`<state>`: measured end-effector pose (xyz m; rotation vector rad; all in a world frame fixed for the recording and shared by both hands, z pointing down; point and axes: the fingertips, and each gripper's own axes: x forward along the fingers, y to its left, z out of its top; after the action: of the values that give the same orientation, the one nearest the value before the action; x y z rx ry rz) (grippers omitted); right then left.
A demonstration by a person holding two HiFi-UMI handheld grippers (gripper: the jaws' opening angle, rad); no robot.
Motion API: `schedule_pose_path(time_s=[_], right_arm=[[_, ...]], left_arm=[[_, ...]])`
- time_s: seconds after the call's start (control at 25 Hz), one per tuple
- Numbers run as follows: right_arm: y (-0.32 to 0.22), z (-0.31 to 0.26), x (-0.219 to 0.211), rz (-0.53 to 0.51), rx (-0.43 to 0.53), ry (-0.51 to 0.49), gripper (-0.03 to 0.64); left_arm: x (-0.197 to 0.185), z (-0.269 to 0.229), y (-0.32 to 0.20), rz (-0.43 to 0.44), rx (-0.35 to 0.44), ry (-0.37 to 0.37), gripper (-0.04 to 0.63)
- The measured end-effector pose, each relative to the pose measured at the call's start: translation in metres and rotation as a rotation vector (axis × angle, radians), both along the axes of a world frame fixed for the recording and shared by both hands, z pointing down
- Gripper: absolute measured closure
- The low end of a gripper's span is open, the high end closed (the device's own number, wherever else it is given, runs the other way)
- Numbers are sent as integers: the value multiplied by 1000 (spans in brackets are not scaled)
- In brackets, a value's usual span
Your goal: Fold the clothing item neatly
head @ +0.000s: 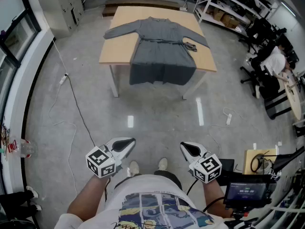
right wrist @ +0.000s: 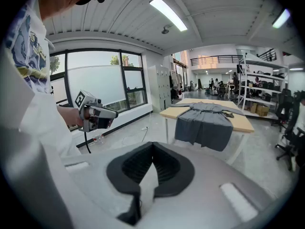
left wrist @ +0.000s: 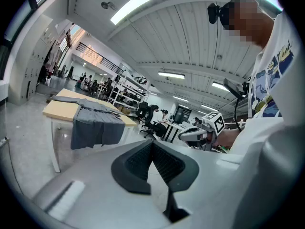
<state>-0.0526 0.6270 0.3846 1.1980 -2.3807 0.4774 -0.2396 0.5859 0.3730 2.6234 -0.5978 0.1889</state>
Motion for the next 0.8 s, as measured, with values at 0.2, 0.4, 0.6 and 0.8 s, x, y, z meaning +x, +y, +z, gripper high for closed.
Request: schedule_pose_path(time_s=[0.2,0.4,0.6,0.8], right_arm=[[1,5,-14,1,-9,5,614],[4,5,-24,17,-11,26,614],[2,1,-29,25,10,21,609],[5,6,-29,30,-7,22,600]], left_arm=[[-7,4,0,26,6,-5,594],[-17,-1,3,27,-1,37,594],[-21,2,4,36,-5,58,594],[-11,4,2,54,-9,69,592]])
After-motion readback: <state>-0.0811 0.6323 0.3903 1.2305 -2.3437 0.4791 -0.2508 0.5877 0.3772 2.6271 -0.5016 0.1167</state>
